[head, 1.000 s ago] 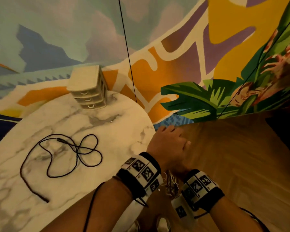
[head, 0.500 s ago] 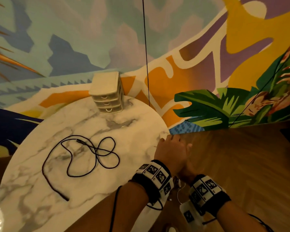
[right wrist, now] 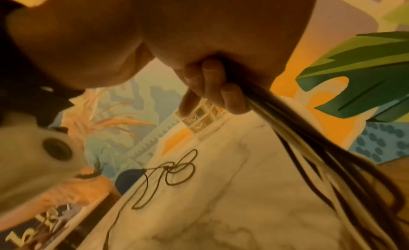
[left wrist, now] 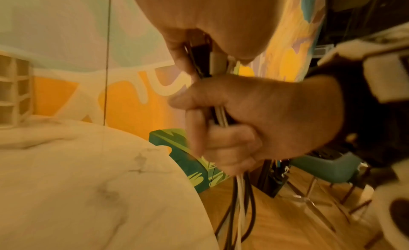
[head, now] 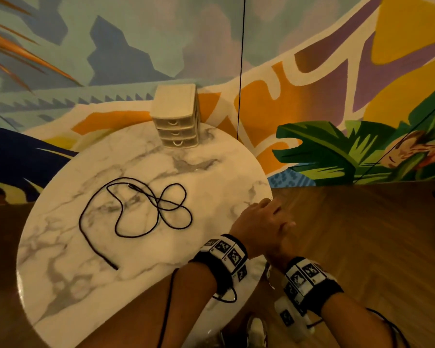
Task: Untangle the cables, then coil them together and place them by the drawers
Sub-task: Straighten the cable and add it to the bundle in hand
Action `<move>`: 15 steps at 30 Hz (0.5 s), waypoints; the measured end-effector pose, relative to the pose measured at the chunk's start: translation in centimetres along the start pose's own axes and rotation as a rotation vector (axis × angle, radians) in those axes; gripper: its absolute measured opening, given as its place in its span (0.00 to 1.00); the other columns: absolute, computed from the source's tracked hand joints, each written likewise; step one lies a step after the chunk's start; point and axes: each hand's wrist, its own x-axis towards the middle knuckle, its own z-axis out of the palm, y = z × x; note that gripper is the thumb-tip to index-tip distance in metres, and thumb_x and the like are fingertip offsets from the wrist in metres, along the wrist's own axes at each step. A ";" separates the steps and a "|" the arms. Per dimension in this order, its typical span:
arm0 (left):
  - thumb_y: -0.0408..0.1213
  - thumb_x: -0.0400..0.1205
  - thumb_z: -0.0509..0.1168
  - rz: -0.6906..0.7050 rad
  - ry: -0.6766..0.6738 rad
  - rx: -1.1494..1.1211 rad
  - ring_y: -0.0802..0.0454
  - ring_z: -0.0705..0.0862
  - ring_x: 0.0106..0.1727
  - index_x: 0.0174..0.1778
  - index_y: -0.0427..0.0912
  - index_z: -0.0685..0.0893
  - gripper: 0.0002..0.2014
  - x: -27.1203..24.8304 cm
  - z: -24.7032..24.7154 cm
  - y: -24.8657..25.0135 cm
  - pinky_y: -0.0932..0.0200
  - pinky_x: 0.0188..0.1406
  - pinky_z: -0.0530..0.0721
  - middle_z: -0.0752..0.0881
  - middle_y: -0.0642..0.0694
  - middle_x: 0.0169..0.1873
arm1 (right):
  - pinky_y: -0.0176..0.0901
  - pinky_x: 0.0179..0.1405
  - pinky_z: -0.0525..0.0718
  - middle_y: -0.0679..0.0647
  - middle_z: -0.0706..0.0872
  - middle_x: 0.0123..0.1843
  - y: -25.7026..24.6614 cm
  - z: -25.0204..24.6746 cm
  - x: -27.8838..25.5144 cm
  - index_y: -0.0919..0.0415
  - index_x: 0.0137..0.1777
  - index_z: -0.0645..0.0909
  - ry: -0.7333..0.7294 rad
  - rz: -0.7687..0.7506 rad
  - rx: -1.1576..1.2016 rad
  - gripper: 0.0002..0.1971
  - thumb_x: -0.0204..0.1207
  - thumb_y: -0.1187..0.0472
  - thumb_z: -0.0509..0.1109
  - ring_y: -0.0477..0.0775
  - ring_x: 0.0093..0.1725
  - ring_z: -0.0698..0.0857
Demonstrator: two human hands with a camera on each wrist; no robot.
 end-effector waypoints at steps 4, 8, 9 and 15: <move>0.54 0.84 0.52 -0.270 0.091 -0.166 0.48 0.76 0.58 0.67 0.43 0.75 0.23 -3.2 -1.3 -4.5 0.53 0.54 0.78 0.75 0.45 0.62 | 0.21 0.38 0.74 0.64 0.83 0.61 0.3 0.3 0.4 0.58 0.61 0.81 -0.144 -0.119 -0.121 0.14 0.85 0.66 0.56 0.45 0.46 0.82; 0.44 0.83 0.61 -0.865 0.079 -0.096 0.40 0.75 0.64 0.66 0.37 0.77 0.19 -10.2 -1.5 -14.9 0.46 0.61 0.77 0.74 0.39 0.65 | 0.45 0.36 0.74 0.48 0.78 0.31 1.7 1.3 1.1 0.39 0.49 0.88 -0.213 -0.053 -0.094 0.12 0.76 0.46 0.62 0.45 0.28 0.73; 0.45 0.82 0.61 -1.033 -0.042 -0.038 0.38 0.73 0.67 0.69 0.37 0.74 0.21 -12.4 -1.6 -17.2 0.44 0.63 0.76 0.72 0.38 0.68 | 0.44 0.33 0.72 0.47 0.76 0.29 2.1 1.4 1.1 0.43 0.54 0.87 -0.257 -0.042 -0.095 0.14 0.77 0.46 0.61 0.46 0.27 0.72; 0.39 0.84 0.54 -1.073 -0.496 0.068 0.40 0.76 0.67 0.71 0.45 0.74 0.19 -19.5 1.2 -19.7 0.50 0.66 0.74 0.76 0.41 0.68 | 0.39 0.29 0.69 0.44 0.76 0.21 2.4 2.9 1.3 0.51 0.46 0.90 -0.275 0.030 -0.003 0.19 0.84 0.57 0.55 0.43 0.24 0.72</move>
